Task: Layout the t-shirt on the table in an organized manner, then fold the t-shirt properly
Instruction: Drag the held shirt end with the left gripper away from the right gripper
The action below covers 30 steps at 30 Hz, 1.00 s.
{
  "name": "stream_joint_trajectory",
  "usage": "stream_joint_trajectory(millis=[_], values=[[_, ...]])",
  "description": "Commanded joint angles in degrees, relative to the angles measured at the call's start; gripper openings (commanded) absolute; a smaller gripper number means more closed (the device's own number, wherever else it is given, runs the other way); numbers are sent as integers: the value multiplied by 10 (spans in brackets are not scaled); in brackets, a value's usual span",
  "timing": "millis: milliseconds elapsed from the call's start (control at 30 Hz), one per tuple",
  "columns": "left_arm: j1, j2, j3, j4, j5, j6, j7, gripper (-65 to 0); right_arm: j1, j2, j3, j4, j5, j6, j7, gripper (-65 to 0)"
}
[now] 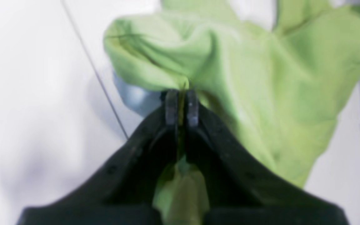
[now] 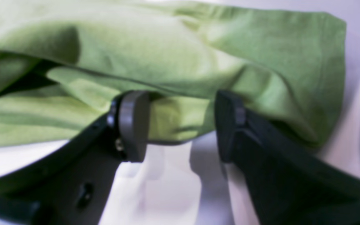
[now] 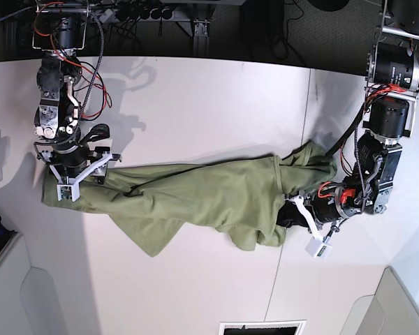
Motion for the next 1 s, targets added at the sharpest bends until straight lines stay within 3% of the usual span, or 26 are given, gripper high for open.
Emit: stream_joint_trajectory(millis=[0,100,300,433,600,800,833,967], values=[[-21,-10,-14,28,-18,-12,-13,-650,11,4,2,9,2,-2,7,-316],[-20,-24,-41,97,-51,-12,28,-650,11,4,2,9,2,-2,7,-316],[-8,-74,-52,279,-234,-12,207,-650,11,5,2,9,2,-2,7,-316],[46,-116,-52,428,-263,-12,232,-650,11,5,2,9,2,-2,7,-316],[173,-159,-52,604,-285,-12,255,-650,11,5,2,9,2,-2,7,-316],[341,-165,-32,689,-313,-12,267,-650,11,5,2,9,0,-2,7,-316],[358,-165,-22,688,-308,-12,267,-617,11,5,2,9,0,-2,7,-316],[391,-165,5,666,-260,-12,244,-358,13,5,2,9,0,-2,7,-316]])
